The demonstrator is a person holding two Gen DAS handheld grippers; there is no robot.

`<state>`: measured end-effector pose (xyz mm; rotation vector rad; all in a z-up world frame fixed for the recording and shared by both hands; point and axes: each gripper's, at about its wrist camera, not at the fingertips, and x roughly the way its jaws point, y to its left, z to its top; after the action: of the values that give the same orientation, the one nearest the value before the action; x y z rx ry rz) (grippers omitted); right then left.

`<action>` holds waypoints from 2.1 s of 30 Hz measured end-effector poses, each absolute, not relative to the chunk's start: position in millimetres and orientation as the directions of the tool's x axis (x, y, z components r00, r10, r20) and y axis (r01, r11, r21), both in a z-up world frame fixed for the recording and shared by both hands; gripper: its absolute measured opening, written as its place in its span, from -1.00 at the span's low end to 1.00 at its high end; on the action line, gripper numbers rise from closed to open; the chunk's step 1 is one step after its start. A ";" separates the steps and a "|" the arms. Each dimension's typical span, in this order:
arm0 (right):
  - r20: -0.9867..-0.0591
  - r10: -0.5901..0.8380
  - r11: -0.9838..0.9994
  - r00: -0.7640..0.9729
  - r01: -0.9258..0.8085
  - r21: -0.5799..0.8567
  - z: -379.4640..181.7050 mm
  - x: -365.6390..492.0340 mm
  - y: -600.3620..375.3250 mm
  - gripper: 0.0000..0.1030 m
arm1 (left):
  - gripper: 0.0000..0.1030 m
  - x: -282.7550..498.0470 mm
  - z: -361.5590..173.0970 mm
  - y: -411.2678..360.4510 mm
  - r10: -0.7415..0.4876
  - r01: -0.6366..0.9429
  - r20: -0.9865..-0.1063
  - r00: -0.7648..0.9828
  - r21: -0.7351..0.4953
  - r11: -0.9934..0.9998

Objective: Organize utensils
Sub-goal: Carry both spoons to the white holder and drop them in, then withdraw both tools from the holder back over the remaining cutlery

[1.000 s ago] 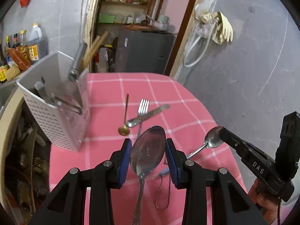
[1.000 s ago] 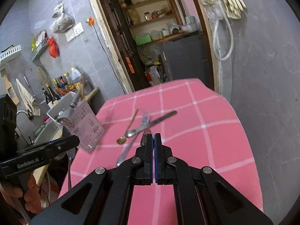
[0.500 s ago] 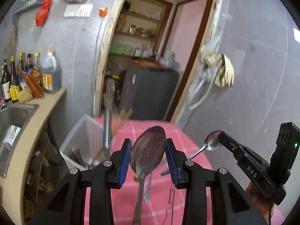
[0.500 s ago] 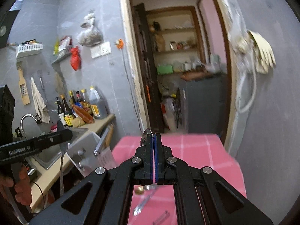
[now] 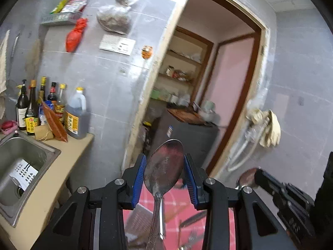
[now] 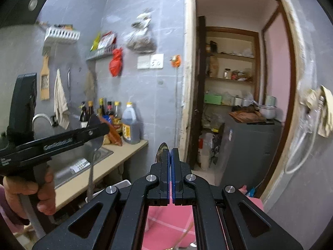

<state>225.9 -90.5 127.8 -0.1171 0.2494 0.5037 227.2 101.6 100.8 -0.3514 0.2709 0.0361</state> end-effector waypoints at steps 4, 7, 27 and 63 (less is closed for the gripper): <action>-0.298 0.453 0.857 0.840 -0.502 -0.116 118.4 230.3 -66.0 -0.97 | -0.32 238.0 81.2 123.1 0.017 -0.109 -0.223 0.975 -0.410 0.906; -0.328 0.438 0.847 0.837 -0.506 -0.161 110.8 233.1 -51.2 -0.97 | -0.32 242.8 68.7 130.8 0.041 -0.128 -0.205 0.978 -0.434 0.892; -0.436 0.477 0.806 0.763 -0.578 -0.129 77.1 245.1 -25.9 -0.88 | -0.30 232.4 33.4 132.3 0.051 -0.151 -0.232 0.971 -0.436 0.887; -0.293 -0.056 0.998 0.955 0.059 0.000 53.0 114.3 -233.3 0.97 | 0.99 117.6 38.4 28.4 0.144 -0.200 -0.324 0.935 -0.144 0.969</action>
<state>114.3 -233.3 53.0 0.0089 0.2971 -0.0581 117.6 28.4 38.4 -0.1762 0.3171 0.1767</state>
